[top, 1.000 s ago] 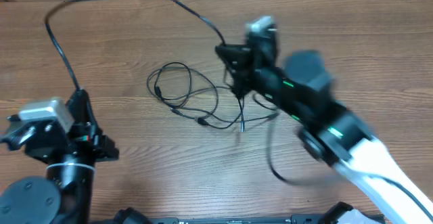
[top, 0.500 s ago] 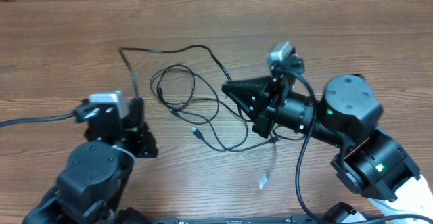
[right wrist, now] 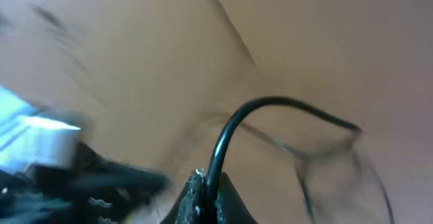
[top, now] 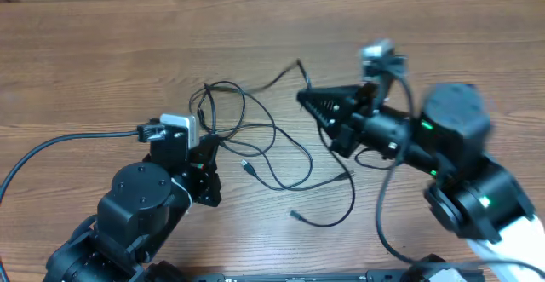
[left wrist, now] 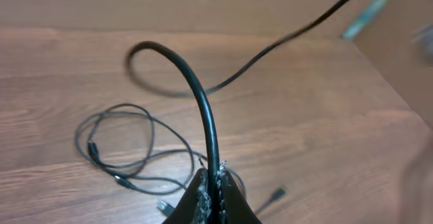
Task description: Untangle cables
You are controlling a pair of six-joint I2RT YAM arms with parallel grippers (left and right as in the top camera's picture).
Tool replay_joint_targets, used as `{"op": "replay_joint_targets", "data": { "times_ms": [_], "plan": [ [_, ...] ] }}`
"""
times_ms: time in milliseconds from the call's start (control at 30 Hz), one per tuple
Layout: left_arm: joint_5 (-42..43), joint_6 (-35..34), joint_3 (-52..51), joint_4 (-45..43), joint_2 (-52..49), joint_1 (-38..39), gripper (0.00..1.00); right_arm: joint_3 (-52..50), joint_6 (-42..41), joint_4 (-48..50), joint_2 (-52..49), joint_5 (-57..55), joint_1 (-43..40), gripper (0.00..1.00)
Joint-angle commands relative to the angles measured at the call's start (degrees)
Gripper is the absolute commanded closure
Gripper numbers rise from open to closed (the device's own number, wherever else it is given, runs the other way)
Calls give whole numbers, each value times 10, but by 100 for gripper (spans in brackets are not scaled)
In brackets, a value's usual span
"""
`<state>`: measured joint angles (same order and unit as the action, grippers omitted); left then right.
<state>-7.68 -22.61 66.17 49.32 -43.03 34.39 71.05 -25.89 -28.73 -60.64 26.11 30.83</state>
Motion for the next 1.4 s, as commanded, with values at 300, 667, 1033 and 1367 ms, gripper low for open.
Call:
{"op": "replay_joint_targets", "data": {
  "times_ms": [300, 667, 1033, 1367],
  "plan": [
    [-122, -318, -1, -27, 4, 1, 96, -3, -9, -165, -69, 62, 38, 96],
    [-87, -477, -2, -28, -39, 1, 96, -3, -37, -67, -128, 167, 99, 96],
    [-72, -546, -2, -29, -96, 1, 96, -3, -61, -41, -134, 164, 100, 83],
    [-36, -558, -2, -46, -97, 1, 96, -3, -61, -30, -137, 160, 100, 76]
  ]
}}
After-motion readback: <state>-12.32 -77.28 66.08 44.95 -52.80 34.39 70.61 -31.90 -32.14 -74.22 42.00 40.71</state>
